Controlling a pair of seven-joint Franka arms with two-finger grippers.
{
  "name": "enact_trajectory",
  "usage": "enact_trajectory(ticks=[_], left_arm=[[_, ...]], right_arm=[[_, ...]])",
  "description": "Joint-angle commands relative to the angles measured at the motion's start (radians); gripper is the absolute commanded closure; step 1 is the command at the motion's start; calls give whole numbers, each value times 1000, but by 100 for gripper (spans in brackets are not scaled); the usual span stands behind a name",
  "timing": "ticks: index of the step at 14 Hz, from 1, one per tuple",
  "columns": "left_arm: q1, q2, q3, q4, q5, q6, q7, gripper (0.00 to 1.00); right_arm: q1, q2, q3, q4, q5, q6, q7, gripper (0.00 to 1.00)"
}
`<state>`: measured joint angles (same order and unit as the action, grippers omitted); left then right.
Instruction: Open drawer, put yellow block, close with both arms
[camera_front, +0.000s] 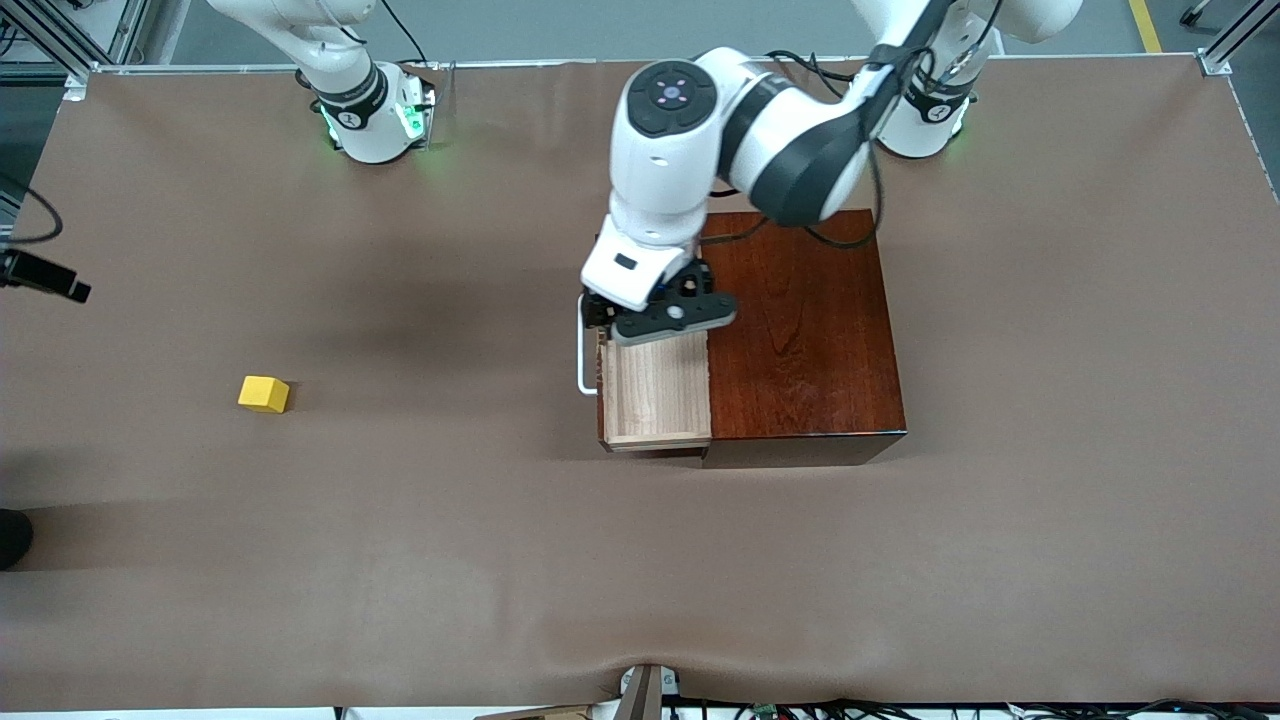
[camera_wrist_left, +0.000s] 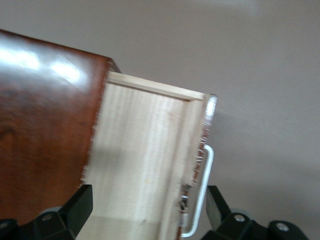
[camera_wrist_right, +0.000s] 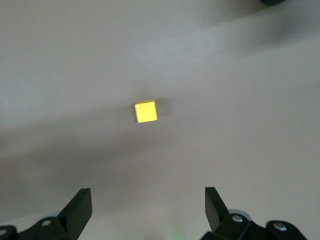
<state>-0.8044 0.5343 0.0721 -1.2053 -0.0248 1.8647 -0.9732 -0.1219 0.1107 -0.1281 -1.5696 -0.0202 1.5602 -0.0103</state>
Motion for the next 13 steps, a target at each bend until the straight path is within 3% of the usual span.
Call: enact_trajectory(ticks=[1, 6, 9, 13], left_arm=[[65, -124, -9, -117, -15, -45, 118, 0], [177, -246, -11, -221, -17, -134, 333, 0], [250, -293, -11, -234, -17, -209, 439, 0], [327, -335, -11, -235, -17, -254, 537, 0]], right_arm=[[-39, 58, 16, 3, 11, 4, 0, 0], [-67, 66, 16, -117, 14, 98, 0, 0], [-77, 64, 16, -228, 28, 187, 1, 0], [-68, 92, 18, -262, 32, 219, 12, 0]])
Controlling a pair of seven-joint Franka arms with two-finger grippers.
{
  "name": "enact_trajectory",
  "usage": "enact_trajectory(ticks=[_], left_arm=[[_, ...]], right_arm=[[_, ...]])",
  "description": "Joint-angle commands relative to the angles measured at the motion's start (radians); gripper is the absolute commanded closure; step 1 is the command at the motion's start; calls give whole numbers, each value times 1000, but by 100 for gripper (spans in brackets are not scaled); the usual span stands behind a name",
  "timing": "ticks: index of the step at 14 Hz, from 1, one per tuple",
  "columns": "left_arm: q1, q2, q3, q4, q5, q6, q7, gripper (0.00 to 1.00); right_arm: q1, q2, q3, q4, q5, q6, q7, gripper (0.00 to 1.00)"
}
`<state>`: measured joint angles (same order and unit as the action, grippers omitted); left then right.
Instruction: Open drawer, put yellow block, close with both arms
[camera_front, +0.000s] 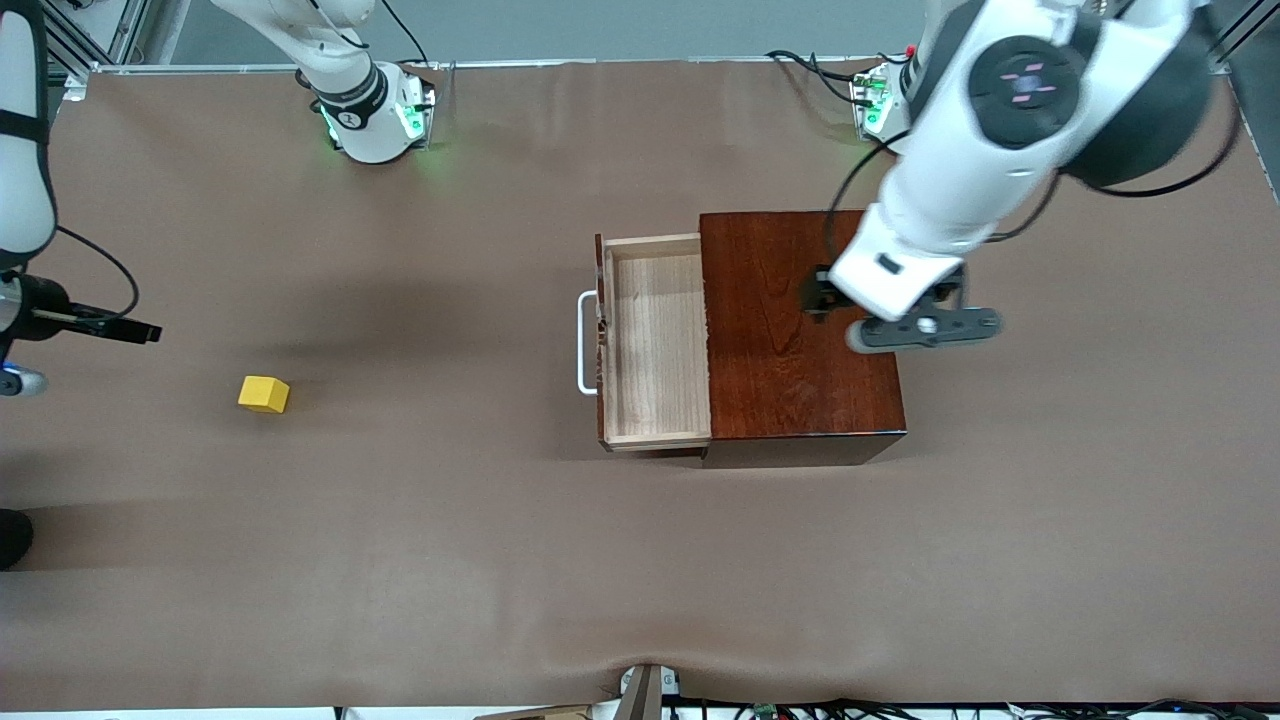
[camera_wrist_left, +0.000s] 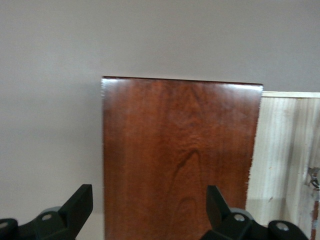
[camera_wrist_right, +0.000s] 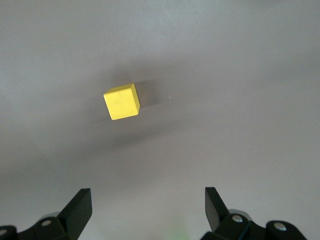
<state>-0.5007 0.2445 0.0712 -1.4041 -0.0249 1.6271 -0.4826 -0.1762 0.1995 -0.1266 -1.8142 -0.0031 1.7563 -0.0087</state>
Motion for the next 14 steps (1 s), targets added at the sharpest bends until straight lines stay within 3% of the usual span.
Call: enact_trajectory(ticks=[1, 6, 9, 14], left_arm=[[36, -57, -10, -36, -16, -24, 65, 0], [166, -137, -10, -38, -16, -96, 202, 0], [253, -172, -10, -59, -15, -127, 262, 0], [315, -215, -7, -73, -12, -128, 384, 0]], right_arm=[[-6, 11, 18, -33, 15, 44, 10, 0], [64, 24, 19, -226, 14, 354, -1, 0], [81, 95, 19, -238, 9, 445, -10, 0], [69, 201, 19, -234, 9, 574, -114, 0]])
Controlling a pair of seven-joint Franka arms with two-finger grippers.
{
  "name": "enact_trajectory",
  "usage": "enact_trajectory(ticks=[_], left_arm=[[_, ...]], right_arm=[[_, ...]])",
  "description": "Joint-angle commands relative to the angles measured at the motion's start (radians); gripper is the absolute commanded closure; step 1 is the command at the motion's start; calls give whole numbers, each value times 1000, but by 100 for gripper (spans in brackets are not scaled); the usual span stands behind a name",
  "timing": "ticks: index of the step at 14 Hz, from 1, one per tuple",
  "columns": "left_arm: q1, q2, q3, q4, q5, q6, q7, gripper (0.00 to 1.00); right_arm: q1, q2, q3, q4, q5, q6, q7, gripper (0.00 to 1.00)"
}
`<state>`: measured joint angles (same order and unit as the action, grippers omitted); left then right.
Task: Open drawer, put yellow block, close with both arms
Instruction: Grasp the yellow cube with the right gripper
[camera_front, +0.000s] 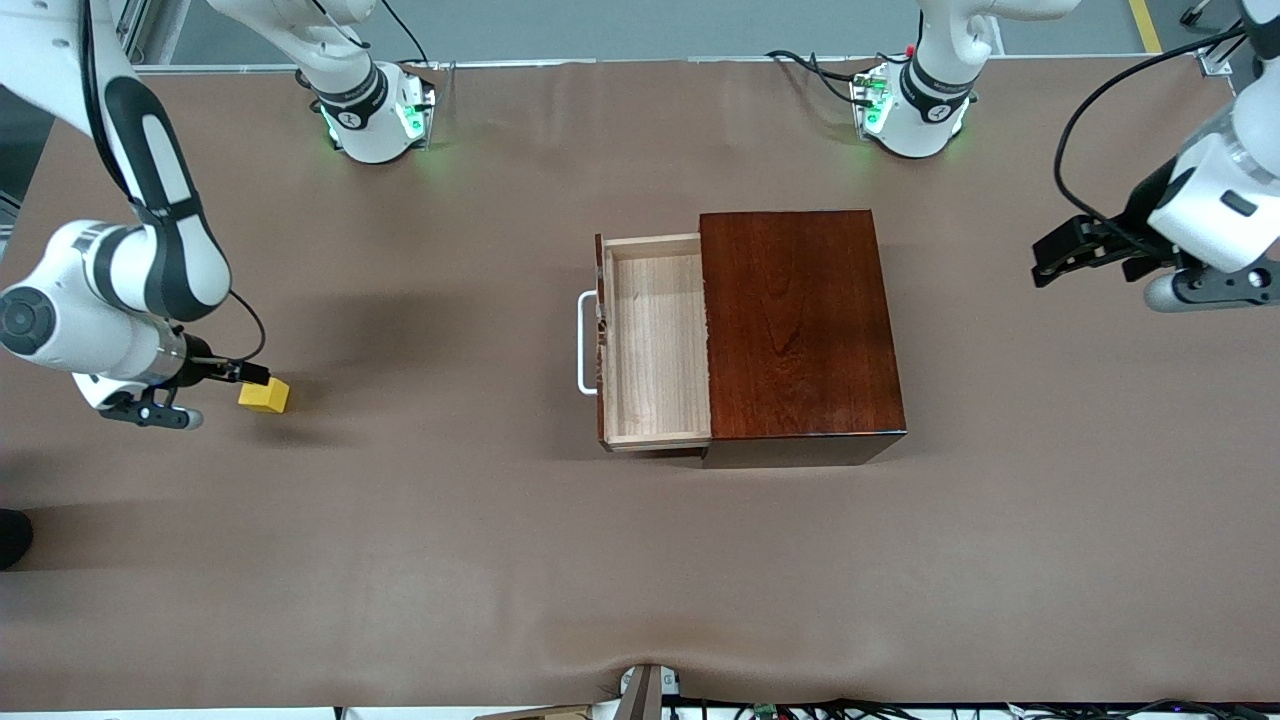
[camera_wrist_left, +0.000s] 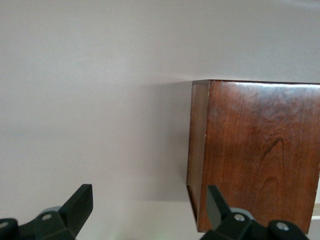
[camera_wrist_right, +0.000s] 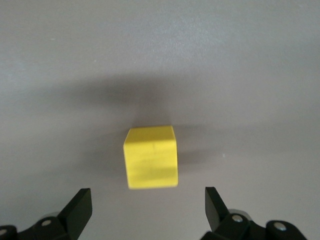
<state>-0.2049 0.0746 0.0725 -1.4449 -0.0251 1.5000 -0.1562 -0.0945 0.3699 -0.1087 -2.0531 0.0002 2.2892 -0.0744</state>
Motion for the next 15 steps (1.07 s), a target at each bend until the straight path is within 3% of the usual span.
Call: enact_trajectory(ticks=[1, 6, 8, 10, 11, 12, 13, 14, 15], left_arm=[[34, -55, -8, -32, -10, -1, 84, 0], [96, -70, -19, -20, 28, -30, 139, 0], [101, -68, -31, -14, 31, -44, 142, 0], [101, -68, -33, -5, 34, -46, 144, 0], [104, -68, -34, 0, 34, -49, 144, 0], [114, -67, -36, 0, 34, -66, 145, 0], [120, -67, -45, -2, 34, -95, 144, 0], [128, -67, -51, -2, 34, -110, 150, 0], [137, -68, -53, -3, 34, -113, 164, 0]], right_arm=[[-14, 49, 1, 5, 6, 67, -50, 0], [-8, 93, 1, 8, 11, 85, -48, 2], [-11, 96, 3, 8, 11, 85, -48, 22], [-8, 96, 3, 11, 11, 84, -47, 54], [-8, 96, 3, 17, 11, 81, -44, 64], [-10, 96, 3, 25, 12, 76, -39, 66], [-7, 96, 3, 31, 12, 75, -38, 77], [-5, 95, 3, 31, 12, 73, -36, 97], [-4, 92, 3, 31, 12, 70, -33, 100]])
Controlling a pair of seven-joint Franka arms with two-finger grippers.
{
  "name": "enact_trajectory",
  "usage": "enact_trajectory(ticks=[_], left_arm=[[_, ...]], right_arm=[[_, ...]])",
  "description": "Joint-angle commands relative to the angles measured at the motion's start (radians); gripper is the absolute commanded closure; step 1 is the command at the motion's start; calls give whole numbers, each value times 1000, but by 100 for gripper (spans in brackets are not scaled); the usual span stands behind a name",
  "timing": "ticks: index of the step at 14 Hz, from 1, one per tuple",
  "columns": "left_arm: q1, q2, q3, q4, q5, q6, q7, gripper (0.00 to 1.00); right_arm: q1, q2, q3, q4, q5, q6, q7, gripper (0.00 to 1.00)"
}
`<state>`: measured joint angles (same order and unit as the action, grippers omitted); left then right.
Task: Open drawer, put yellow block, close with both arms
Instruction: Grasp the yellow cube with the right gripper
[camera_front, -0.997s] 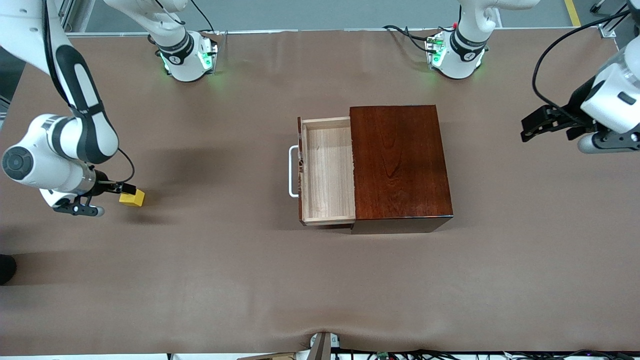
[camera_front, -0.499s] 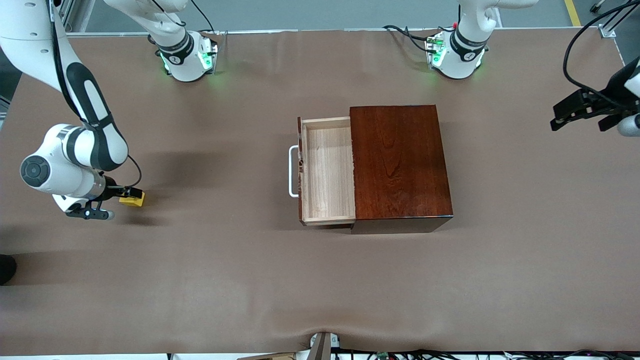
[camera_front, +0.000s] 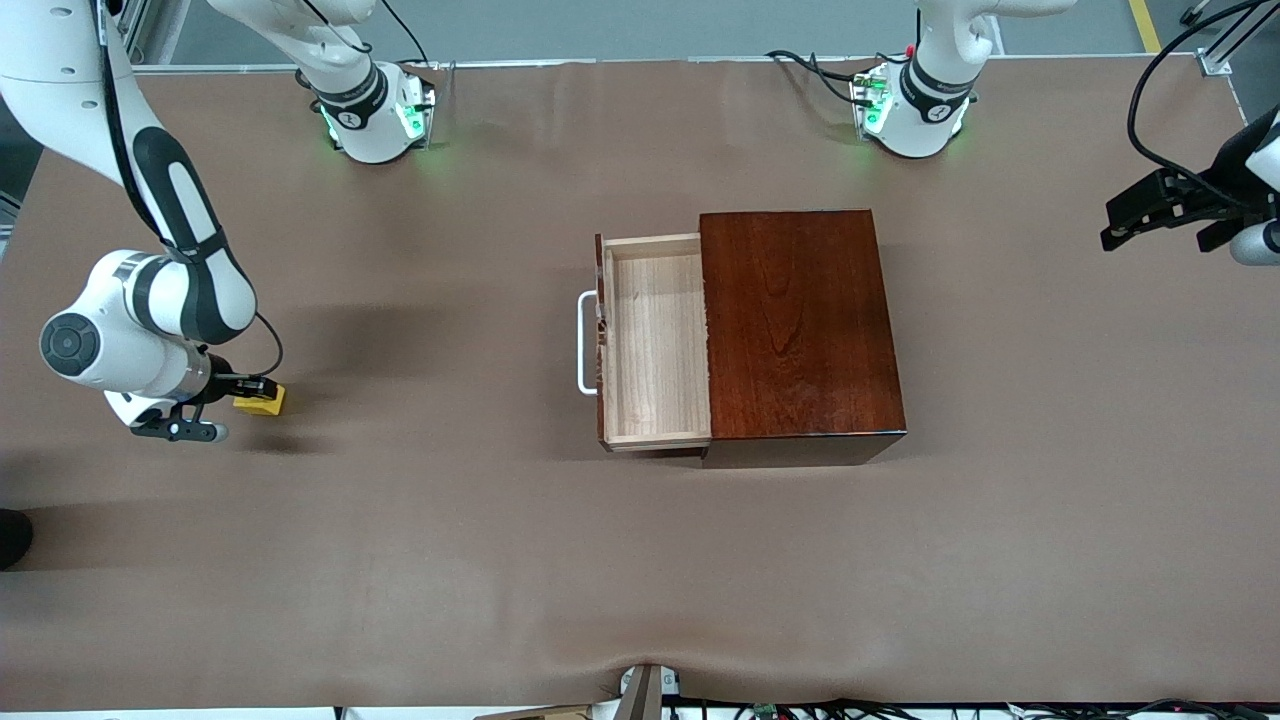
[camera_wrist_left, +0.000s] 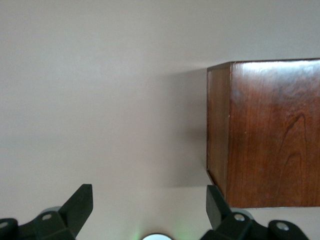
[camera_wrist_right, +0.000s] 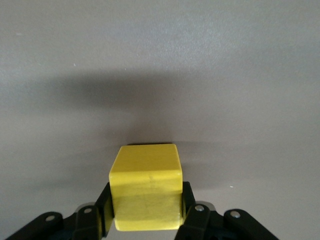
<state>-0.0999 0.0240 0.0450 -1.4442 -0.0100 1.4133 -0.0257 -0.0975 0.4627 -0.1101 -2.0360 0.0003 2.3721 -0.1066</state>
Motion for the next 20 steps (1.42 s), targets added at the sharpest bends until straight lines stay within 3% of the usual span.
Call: enact_trajectory(ticks=[1, 6, 12, 16, 20], left_arm=[[34, -19, -25, -4, 19, -30, 50, 0], [43, -15, -34, -4, 19, -30, 59, 0], [39, -6, -37, -5, 16, -28, 44, 0], [42, -6, -51, -5, 18, -28, 43, 0], [42, -4, -54, -7, 18, -27, 43, 0]], right_arm=[[1, -6, 4, 17, 12, -17, -1, 100], [39, -53, 13, 128, 14, -278, 148, 100], [146, -190, 17, 148, 14, -477, 433, 100], [215, -219, 23, 223, 102, -640, 612, 100], [304, -248, 23, 254, 170, -677, 832, 100]])
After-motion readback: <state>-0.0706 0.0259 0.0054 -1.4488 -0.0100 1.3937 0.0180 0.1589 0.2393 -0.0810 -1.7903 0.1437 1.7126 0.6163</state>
